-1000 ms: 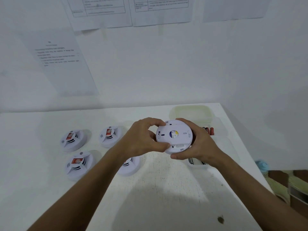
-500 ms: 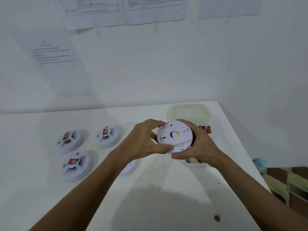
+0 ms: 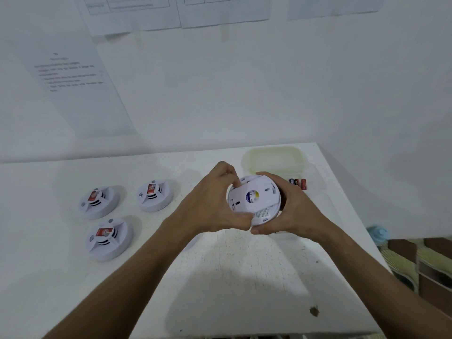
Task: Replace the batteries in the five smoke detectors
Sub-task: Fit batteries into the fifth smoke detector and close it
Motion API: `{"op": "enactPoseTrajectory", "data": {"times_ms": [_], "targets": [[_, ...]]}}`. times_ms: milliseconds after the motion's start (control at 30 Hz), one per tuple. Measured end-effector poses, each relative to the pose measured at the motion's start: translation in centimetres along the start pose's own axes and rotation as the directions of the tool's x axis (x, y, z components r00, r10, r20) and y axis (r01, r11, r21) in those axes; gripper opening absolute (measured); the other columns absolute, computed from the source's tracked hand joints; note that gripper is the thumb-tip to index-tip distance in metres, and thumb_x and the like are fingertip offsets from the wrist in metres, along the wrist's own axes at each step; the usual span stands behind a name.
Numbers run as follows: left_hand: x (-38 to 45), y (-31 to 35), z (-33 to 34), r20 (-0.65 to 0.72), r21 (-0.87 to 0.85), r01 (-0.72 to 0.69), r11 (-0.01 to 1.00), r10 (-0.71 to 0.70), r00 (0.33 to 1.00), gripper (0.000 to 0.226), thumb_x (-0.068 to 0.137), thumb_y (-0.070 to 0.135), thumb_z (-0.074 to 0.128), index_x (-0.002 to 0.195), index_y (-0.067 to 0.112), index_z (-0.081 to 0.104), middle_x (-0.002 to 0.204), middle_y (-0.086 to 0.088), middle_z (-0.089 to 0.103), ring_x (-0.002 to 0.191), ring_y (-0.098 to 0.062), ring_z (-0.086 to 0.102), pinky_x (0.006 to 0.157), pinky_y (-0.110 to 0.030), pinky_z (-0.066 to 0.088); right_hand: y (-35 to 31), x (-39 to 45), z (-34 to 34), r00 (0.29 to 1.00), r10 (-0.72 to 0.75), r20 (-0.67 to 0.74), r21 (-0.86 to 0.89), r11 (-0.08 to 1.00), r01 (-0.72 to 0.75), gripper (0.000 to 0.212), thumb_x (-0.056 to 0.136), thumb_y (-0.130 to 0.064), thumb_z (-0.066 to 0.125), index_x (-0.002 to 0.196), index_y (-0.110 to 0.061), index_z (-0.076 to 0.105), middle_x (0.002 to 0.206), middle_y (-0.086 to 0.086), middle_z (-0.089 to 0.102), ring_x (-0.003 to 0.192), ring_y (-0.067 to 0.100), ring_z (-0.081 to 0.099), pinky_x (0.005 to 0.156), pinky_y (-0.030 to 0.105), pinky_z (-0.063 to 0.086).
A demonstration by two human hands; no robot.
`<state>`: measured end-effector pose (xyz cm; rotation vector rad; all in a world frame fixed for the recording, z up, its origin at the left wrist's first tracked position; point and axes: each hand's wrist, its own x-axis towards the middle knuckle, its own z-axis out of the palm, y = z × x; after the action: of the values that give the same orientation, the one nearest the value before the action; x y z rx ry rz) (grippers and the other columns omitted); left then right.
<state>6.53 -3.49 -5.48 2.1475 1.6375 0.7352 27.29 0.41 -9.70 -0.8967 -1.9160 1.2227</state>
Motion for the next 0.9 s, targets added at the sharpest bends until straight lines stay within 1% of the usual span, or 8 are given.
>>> {"op": "enactPoseTrajectory", "data": {"times_ms": [167,267,433,533,600,700,833,900], "targets": [[-0.02,-0.27,0.8,-0.03,-0.107,0.022,0.994,-0.025,0.999,0.061,0.044,0.056,0.073,0.091,0.019,0.062,0.1,0.009,0.048,0.09,-0.006,0.056,0.069,-0.028,0.058,-0.04,-0.29,-0.55,0.998,0.035,0.05,0.037,0.999,-0.037,0.095,0.053,-0.001,0.095,0.134,-0.024,0.053,0.119,-0.008,0.068,0.112,0.013,0.064,0.085,0.029,0.059],[0.01,-0.33,0.97,-0.034,-0.149,0.048,0.988,-0.053,0.998,0.062,0.043,0.056,0.075,0.091,0.019,0.061,0.099,0.008,0.051,0.089,-0.008,0.059,0.069,-0.022,0.058,0.03,-0.23,-0.6,0.997,0.048,0.055,0.04,0.998,-0.05,0.096,0.053,-0.002,0.095,0.136,-0.025,0.052,0.119,-0.01,0.068,0.111,0.011,0.064,0.082,0.025,0.057],[0.25,-0.34,0.36,0.088,-0.083,0.1,0.992,-0.092,0.992,0.06,0.047,0.052,0.079,0.096,0.023,0.06,0.102,0.01,0.05,0.094,-0.014,0.06,0.07,-0.026,0.06,-0.16,-0.26,-0.52,0.993,0.062,0.101,0.029,0.997,-0.065,0.093,0.055,0.0,0.094,0.133,-0.029,0.052,0.116,-0.013,0.067,0.11,0.01,0.063,0.081,0.025,0.058],[0.22,-0.22,0.56,0.032,0.01,0.069,0.998,-0.069,0.997,0.069,0.043,0.066,0.069,0.095,0.021,0.058,0.098,0.01,0.048,0.087,-0.012,0.057,0.069,-0.034,0.058,-0.35,-0.14,-0.22,0.997,0.033,0.073,0.027,0.999,-0.036,0.089,0.055,0.003,0.094,0.124,-0.038,0.055,0.113,-0.014,0.068,0.106,0.008,0.064,0.081,0.031,0.061],[0.11,-0.13,0.89,-0.016,0.019,0.084,0.996,-0.083,0.996,0.073,0.042,0.07,0.063,0.096,0.02,0.058,0.097,0.01,0.048,0.085,-0.01,0.056,0.069,-0.035,0.057,-0.31,-0.03,-0.2,0.998,0.039,0.059,0.021,0.999,-0.041,0.089,0.054,0.003,0.094,0.121,-0.041,0.054,0.112,-0.018,0.068,0.106,0.004,0.064,0.081,0.027,0.06],[-0.11,-0.02,1.2,-0.054,-0.011,0.1,0.995,-0.1,0.994,0.072,0.042,0.069,0.062,0.093,0.02,0.057,0.095,0.009,0.048,0.084,-0.01,0.056,0.069,-0.033,0.057,-0.09,0.07,-0.34,0.997,0.052,0.06,0.013,0.998,-0.053,0.09,0.054,0.003,0.094,0.123,-0.039,0.054,0.113,-0.018,0.068,0.108,0.004,0.064,0.082,0.021,0.056],[-0.08,-0.51,0.91,0.007,-0.067,0.079,0.995,-0.079,0.997,0.065,0.045,0.061,0.072,0.094,0.02,0.057,0.098,0.007,0.049,0.088,-0.013,0.058,0.063,-0.025,0.056,-0.12,0.16,-0.71,0.993,0.056,0.101,0.024,0.998,-0.058,0.093,0.055,0.001,0.094,0.133,-0.028,0.053,0.118,-0.007,0.068,0.11,0.013,0.064,0.086,0.034,0.06],[0.0,-0.81,0.75,0.053,-0.086,0.067,0.994,-0.063,0.997,0.059,0.049,0.051,0.079,0.096,0.022,0.058,0.1,0.007,0.049,0.09,-0.014,0.059,0.062,-0.023,0.057,-0.01,0.35,-0.79,0.991,0.055,0.121,0.008,0.998,-0.057,0.093,0.055,0.0,0.095,0.135,-0.024,0.053,0.12,-0.004,0.067,0.112,0.015,0.064,0.086,0.033,0.059]]}}
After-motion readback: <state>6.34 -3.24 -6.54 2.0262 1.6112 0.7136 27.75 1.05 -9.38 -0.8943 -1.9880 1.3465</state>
